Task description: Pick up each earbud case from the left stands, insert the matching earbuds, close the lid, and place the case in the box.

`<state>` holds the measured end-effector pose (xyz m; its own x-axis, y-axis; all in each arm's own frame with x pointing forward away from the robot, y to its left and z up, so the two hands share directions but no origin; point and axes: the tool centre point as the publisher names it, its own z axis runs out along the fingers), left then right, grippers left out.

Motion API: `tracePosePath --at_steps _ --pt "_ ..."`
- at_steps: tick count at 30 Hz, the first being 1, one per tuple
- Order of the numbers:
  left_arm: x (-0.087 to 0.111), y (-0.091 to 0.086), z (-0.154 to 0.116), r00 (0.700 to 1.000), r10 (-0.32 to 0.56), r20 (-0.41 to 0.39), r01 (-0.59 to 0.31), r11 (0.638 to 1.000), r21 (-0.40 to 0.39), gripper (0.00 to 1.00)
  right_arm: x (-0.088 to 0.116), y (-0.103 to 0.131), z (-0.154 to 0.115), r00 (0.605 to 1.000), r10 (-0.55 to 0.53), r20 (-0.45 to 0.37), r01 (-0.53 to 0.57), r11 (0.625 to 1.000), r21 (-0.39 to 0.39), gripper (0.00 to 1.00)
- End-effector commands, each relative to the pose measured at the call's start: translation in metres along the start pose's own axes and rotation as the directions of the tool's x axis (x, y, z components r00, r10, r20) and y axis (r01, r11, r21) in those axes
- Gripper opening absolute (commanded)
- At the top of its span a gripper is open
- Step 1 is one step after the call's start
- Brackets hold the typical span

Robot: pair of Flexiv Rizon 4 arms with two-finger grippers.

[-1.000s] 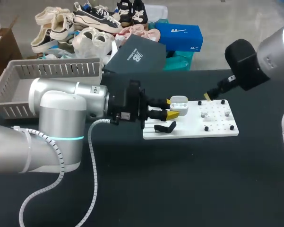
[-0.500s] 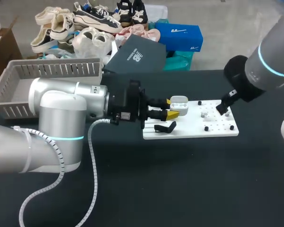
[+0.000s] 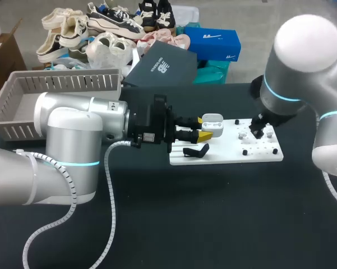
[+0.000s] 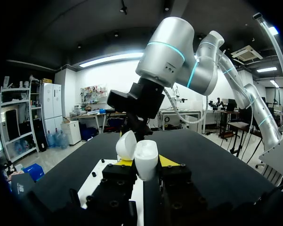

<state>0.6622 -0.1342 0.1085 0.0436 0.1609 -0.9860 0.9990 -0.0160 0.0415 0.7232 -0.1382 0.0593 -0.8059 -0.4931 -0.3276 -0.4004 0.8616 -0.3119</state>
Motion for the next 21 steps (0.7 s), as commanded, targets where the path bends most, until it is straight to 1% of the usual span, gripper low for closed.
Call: tracePosePath --at_steps 1,5,6,21 --pt "0.001 0.0 0.0 1.0 0.001 0.002 -0.001 1.0 -0.003 0.0 -0.003 0.001 0.011 1.0 0.011 -0.012 -0.01 0.991 0.13 0.69" --pt "0.001 0.0 0.0 1.0 0.001 0.002 -0.001 1.0 -0.003 0.0 -0.003 -0.003 0.017 0.999 0.031 -0.028 -0.028 0.991 0.133 0.6" --pt "0.001 0.0 0.0 1.0 0.001 0.002 -0.001 1.0 -0.003 0.0 -0.003 -0.005 0.02 0.999 0.038 -0.032 -0.034 0.991 0.13 0.5" --pt "0.001 0.0 0.0 1.0 0.001 0.002 -0.001 1.0 -0.003 0.0 -0.003 -0.004 0.036 0.995 0.069 -0.074 -0.061 0.992 0.111 0.47"
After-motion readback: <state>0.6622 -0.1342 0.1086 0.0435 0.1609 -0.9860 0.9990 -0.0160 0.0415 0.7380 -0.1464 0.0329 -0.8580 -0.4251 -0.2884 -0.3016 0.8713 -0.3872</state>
